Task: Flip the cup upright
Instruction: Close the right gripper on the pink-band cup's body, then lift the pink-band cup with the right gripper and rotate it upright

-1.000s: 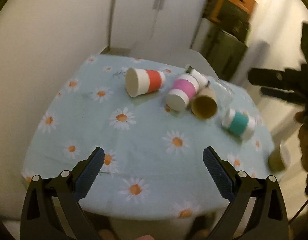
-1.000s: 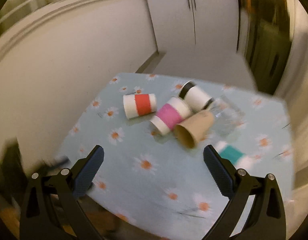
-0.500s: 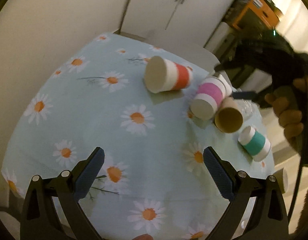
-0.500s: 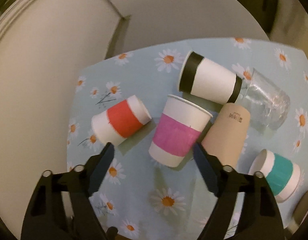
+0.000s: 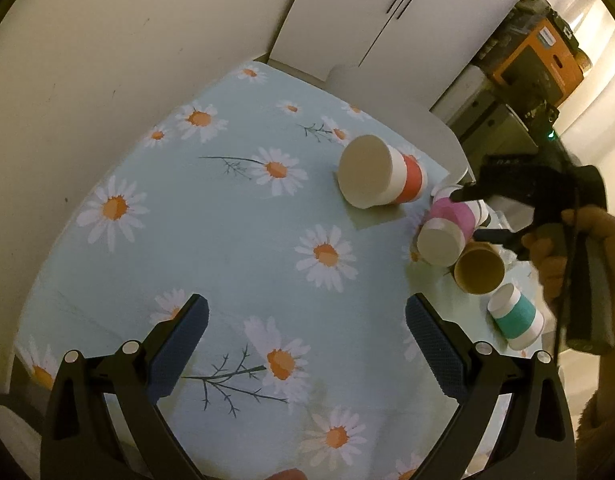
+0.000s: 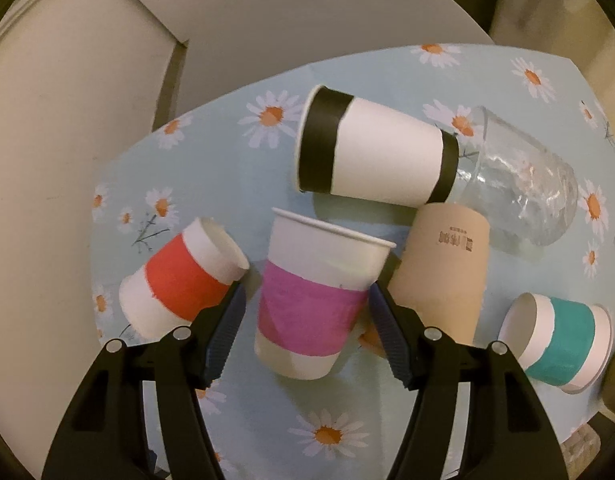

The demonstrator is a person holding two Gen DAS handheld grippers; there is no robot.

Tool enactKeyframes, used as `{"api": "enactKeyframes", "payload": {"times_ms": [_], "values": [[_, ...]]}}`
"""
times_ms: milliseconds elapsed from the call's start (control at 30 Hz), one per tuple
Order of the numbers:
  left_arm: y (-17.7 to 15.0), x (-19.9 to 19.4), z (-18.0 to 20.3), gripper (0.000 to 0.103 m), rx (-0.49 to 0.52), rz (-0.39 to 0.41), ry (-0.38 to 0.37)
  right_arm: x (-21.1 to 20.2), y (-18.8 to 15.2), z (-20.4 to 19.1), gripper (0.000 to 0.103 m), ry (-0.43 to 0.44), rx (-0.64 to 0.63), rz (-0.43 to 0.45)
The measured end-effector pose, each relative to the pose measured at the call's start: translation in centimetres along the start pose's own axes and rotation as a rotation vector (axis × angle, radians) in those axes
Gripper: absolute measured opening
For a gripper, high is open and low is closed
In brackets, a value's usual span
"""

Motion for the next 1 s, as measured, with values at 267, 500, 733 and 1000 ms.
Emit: {"api": "enactKeyframes", "payload": {"times_ms": [267,500,733,1000], "values": [[0.1,-0.4,0.3,0.096,0.024,0.018,0.031,2.1,-0.3,-0.1,0.064,-0.033,0.006,-0.001],[0.3,-0.6,0.5,0.096,0.034,0.025,0.027,0.1,-0.8,-0.8,0.063,-0.010,-0.026,0.007],[0.3,-1.6,0.9,0.096,0.055,0.037,0.029,-4.8,-4.8,-1.4,0.063,0.017,-0.134,0.002],[0.0,-3.4,-0.2,0.096,0.011,0.038,-0.010,-5.4,-13.4,0.4,0.063,0.029,-0.244,-0.055]]}}
Point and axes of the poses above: each gripper's, at about its wrist camera, not at the fingertips, and x roughly the way its jaws point, z to its right, y to its top, the point moved 2 cm from there along x, roughly the way its jaws point
